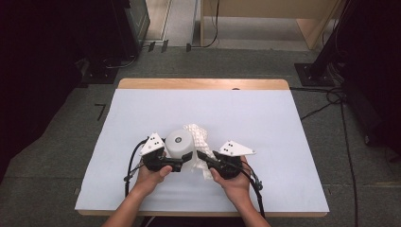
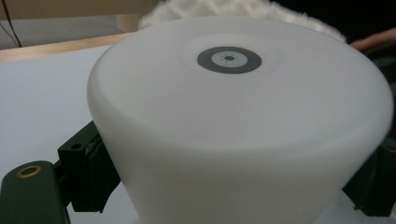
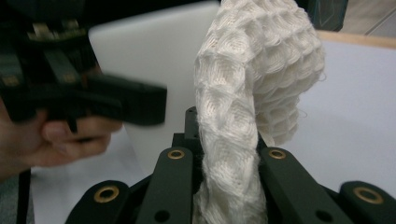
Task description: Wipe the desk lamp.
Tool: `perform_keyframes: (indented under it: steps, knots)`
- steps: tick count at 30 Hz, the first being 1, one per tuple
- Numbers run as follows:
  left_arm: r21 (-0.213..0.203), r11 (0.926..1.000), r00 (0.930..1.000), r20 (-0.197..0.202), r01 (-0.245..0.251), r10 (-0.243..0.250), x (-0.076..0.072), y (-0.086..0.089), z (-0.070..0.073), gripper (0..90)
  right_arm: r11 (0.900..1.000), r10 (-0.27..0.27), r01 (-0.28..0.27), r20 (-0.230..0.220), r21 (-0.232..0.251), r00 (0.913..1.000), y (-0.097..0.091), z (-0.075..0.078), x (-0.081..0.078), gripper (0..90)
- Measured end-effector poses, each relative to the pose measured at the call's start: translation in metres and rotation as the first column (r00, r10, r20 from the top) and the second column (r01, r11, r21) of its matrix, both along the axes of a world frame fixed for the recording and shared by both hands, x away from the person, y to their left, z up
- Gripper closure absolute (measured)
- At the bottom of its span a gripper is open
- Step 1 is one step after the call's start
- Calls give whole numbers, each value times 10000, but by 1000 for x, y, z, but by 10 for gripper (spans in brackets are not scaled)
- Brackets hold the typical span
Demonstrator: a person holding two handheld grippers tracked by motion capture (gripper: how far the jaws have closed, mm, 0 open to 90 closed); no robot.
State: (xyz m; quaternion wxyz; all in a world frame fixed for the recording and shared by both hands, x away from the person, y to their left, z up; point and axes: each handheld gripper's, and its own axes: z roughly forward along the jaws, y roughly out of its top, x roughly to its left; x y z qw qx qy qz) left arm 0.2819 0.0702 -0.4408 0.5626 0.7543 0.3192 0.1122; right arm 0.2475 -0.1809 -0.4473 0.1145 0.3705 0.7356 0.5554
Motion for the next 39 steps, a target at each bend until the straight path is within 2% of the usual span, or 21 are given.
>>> perform_keyframes:
  steps: [4,7,8,9,10,13,18,21,24,27,28,29,30,32,33,36,39]
  knots:
    - [-137,9998,9999,-6,-121,121,2,7,3,90,9996,58,-71,-499,-266,9987,5,-15,3,802]
    - [-34,10000,10000,-20,-94,94,3,6,1,90,9990,41,-65,-539,-449,9985,8,-17,3,803]
    - [19,10000,10000,-10,-73,73,3,5,0,90,9991,25,-45,-475,-418,9989,8,-16,3,803]
    - [266,9996,10000,25,38,-39,1,0,-2,90,9998,-23,16,-344,-204,9994,6,-9,2,803]
    - [266,9996,10000,25,38,-39,1,0,-2,90,9998,-23,16,-344,-204,9994,6,-9,2,803]
    - [673,9974,9995,113,271,-279,-3,-10,-7,90,9999,-165,166,151,-41,9997,-1,5,-1,803]
    - [725,9968,9992,202,334,-350,-3,-13,-7,90,9996,-254,252,227,111,9994,-6,8,0,803]
    - [545,9984,9995,249,176,-190,-1,-8,-4,90,9998,-100,99,-75,-143,9999,-3,0,3,802]
    - [305,9995,9995,304,18,-27,1,-3,0,90,9983,138,-181,-789,-547,9968,-1,-14,9,801]
    - [275,9996,9992,402,-92,81,2,-2,2,90,9989,19,-68,-1080,-454,9942,-5,-20,13,801]
    - [422,9989,9987,482,-201,180,2,-3,1,90,9989,-59,11,-1039,-463,9946,-6,-20,13,801]
    - [971,9940,9962,756,-506,433,1,-8,-3,90,9993,-208,180,-897,-317,9958,-11,-16,13,802]
    - [971,9940,9962,756,-506,433,1,-8,-3,90,9993,-208,180,-897,-317,9958,-11,-16,13,802]
    - [1588,9833,9909,1142,-894,716,0,-14,-9,89,9985,-541,532,-706,-151,9960,-20,-11,13,802]
    - [1588,9833,9909,1142,-894,716,0,-14,-9,89,9985,-541,532,-706,-151,9960,-20,-11,13,802]
    - [2015,9739,9866,1440,-1050,766,0,-17,-13,89,9968,-800,798,-584,-52,9951,-28,-8,13,802]
    - [2200,9693,9878,1329,-1097,816,0,-16,-21,89,9954,-954,945,-578,-186,9938,-32,-9,13,801]
